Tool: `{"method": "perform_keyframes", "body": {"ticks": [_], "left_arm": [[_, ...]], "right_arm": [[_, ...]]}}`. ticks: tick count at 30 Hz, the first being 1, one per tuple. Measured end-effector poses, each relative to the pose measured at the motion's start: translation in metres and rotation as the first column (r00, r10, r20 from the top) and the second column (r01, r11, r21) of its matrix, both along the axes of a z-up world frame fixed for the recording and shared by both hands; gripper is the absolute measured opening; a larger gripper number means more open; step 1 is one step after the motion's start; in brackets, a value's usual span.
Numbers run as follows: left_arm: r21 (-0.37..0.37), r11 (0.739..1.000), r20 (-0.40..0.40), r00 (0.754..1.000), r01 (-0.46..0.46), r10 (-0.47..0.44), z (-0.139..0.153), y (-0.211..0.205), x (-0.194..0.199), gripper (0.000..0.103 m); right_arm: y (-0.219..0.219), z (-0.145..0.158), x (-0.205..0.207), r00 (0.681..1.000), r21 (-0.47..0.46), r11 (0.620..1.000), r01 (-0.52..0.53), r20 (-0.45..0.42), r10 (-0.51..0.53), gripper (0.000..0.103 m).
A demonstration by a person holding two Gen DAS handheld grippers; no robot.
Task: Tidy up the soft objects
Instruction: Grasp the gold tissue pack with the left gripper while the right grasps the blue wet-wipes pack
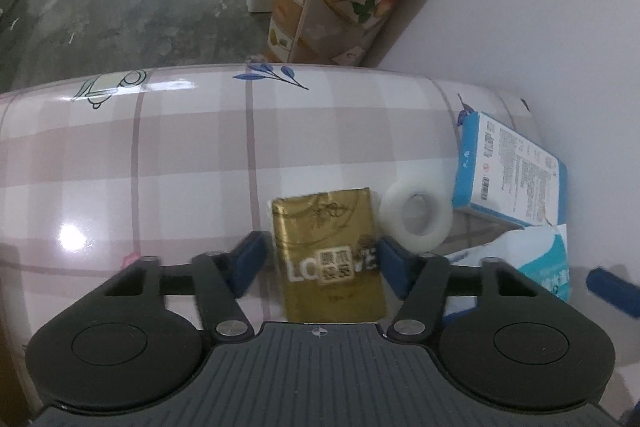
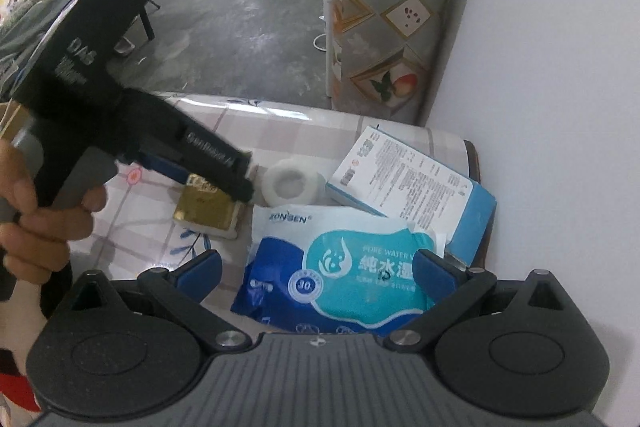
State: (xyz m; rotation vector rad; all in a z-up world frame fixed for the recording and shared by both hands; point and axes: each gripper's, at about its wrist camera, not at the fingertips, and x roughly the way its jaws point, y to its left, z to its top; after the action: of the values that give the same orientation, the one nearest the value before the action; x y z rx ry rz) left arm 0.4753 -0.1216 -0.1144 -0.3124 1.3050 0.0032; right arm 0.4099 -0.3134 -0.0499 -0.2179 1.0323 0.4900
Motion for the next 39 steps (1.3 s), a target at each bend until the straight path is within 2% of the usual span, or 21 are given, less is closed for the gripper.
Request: {"method": "perform_keyframes", "body": {"ticks": [4,9,15,24,25,27,30,33,39], "left_arm": [[0.011,1.0,-0.012,1.0,-0.006,0.006,0.003,0.007,-0.01,0.054],[0.007,0.999,-0.016,0.999,-0.042,0.042,0.003,0.021,-0.015,0.054],[0.011,0.999,-0.008,0.999,-0.032,0.032,0.002,0.021,-0.014,0.054],[0.001,0.999,-0.005,0.999,-0.033,0.033,0.002,0.023,-0.016,0.053],[0.001,0.999,-0.004,0.999,-0.032,0.032,0.002,0.023,-0.016,0.053],[-0.007,0.999,-0.007,0.999,-0.038,0.038,0.003,0.024,-0.017,0.052],[-0.033,0.998,-0.014,0.999,-0.048,0.048,0.006,0.028,-0.021,0.051],[-0.052,0.998,0.008,0.999,-0.043,0.044,0.017,0.028,-0.027,0.051],[-0.084,0.996,0.068,0.997,-0.032,0.038,0.05,0.028,-0.047,0.051]], "right_arm": [[0.006,-0.008,0.008,1.0,-0.046,0.999,0.0,-0.009,0.0,0.082],[0.009,-0.025,0.02,0.997,-0.09,0.996,0.026,-0.067,-0.032,0.082],[0.022,-0.034,0.027,0.995,-0.137,0.991,-0.008,-0.095,-0.005,0.083],[0.037,-0.046,0.026,0.996,-0.208,0.978,-0.031,-0.093,0.012,0.082],[0.036,-0.045,0.024,0.996,-0.204,0.978,-0.034,-0.086,0.017,0.079],[0.034,-0.038,0.02,0.998,-0.184,0.982,-0.039,-0.064,0.027,0.062],[0.028,-0.026,0.014,0.999,-0.156,0.988,-0.012,-0.043,0.005,0.048],[0.022,-0.017,0.008,0.999,-0.13,0.991,0.007,-0.033,-0.011,0.041],[0.017,0.008,-0.016,1.0,-0.072,0.997,0.022,0.024,-0.02,0.036]]}}
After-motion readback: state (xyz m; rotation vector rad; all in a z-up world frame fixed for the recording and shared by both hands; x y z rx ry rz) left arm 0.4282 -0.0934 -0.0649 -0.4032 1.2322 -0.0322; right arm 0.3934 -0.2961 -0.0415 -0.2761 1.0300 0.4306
